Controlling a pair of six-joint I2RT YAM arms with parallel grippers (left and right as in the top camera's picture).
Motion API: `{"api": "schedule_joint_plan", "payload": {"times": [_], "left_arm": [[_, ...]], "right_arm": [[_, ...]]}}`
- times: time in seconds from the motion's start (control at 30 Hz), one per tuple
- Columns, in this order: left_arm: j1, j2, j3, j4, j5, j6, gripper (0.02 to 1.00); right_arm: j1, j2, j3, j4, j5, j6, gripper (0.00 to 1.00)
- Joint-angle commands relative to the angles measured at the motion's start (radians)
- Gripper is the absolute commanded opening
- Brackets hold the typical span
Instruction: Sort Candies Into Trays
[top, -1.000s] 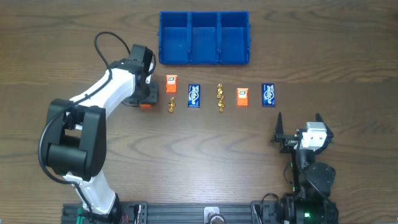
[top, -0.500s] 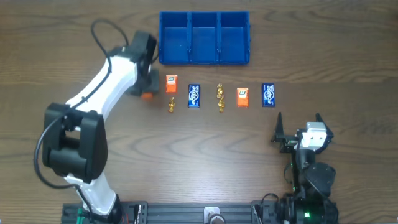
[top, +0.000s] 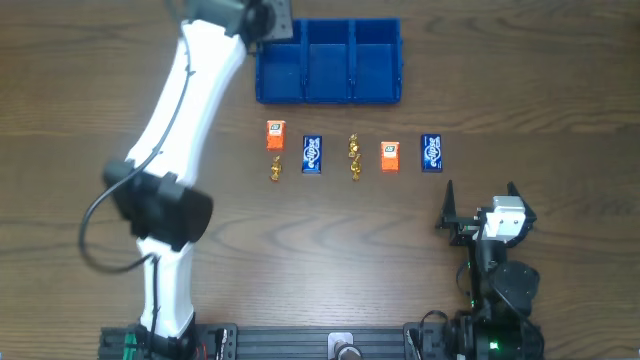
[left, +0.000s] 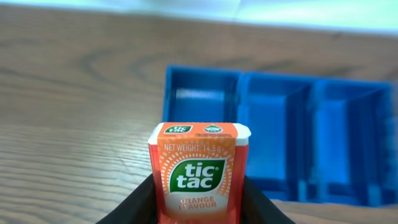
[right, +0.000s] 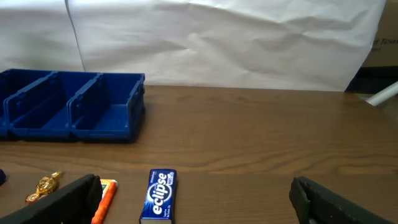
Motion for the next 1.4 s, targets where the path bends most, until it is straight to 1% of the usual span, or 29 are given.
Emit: {"api": "schedule_joint_plan", "payload": {"times": [0.03, 0.23, 0.3, 0.33, 0.4, 0.43, 0.47, 0.5, 0.53, 0.57, 0.8, 0.93, 1.0, 1.07, 1.13, 1.27, 1.4], "left_arm": [[0.001, 0.135, 0.018, -0.014, -0.01, -0.006, 0.172], [0.003, 0.195, 0.018, -0.012, -0.007, -0.006, 0.174], [0.003, 0.202, 0.018, -0.005, 0.01, -0.002, 0.18], [0.003, 0.203, 0.018, -0.003, 0.013, -0.002, 0.191], [0.003, 0.203, 0.018, 0.003, 0.013, -0.003, 0.266], [0.003, 0.203, 0.018, 0.008, 0.016, -0.003, 0.321], [0.004, 0.203, 0.018, 0.01, 0.016, -0.003, 0.428], [0.005, 0.203, 0.018, 0.011, 0.016, -0.003, 0.614], [0.005, 0.203, 0.018, 0.011, 0.016, -0.003, 0.827], [0.005, 0.203, 0.018, 0.012, 0.016, -0.003, 1.0], [0.008, 0.177, 0.018, 0.003, 0.018, -0.009, 0.998], [-0.043, 0.043, 0.003, -0.124, 0.008, -0.053, 1.0], [-0.075, -0.034, -0.05, -0.142, -0.011, -0.06, 1.0], [-0.114, -0.138, -0.174, -0.107, -0.056, -0.074, 0.998], [-0.141, -0.234, -0.328, -0.027, -0.072, -0.078, 0.998], [-0.149, -0.369, -0.649, 0.155, -0.065, -0.126, 0.998], [-0.127, -0.385, -0.848, 0.284, -0.027, -0.131, 0.998]], "right_arm": [[-0.004, -0.006, -0.001, -0.008, -0.008, -0.014, 1.0], [-0.004, -0.006, -0.001, -0.008, -0.008, -0.014, 1.0], [-0.004, -0.006, -0.001, -0.008, -0.008, -0.014, 1.0], [-0.004, -0.006, -0.001, -0.008, -0.008, -0.014, 1.0], [-0.004, -0.006, -0.001, -0.008, -0.008, -0.014, 1.0], [-0.004, -0.006, -0.001, -0.008, -0.008, -0.014, 1.0], [-0.004, -0.006, -0.001, -0.008, -0.008, -0.014, 1.0], [-0.004, -0.006, -0.001, -0.008, -0.008, -0.014, 1.0], [-0.004, -0.006, -0.001, -0.008, -0.008, -0.014, 1.0], [-0.004, -0.006, -0.001, -0.008, -0.008, -0.014, 1.0], [-0.004, -0.006, -0.001, -0.008, -0.008, -0.014, 1.0], [-0.004, -0.006, -0.001, -0.008, -0.008, -0.014, 1.0], [-0.004, -0.006, -0.001, -0.008, -0.008, -0.014, 1.0], [-0.004, -0.006, -0.001, -0.008, -0.008, -0.014, 1.0], [-0.004, -0.006, -0.001, -0.008, -0.008, -0.014, 1.0], [-0.004, -0.006, -0.001, -0.008, -0.008, -0.014, 1.0], [-0.004, -0.006, -0.001, -0.008, -0.008, -0.014, 1.0]]}}
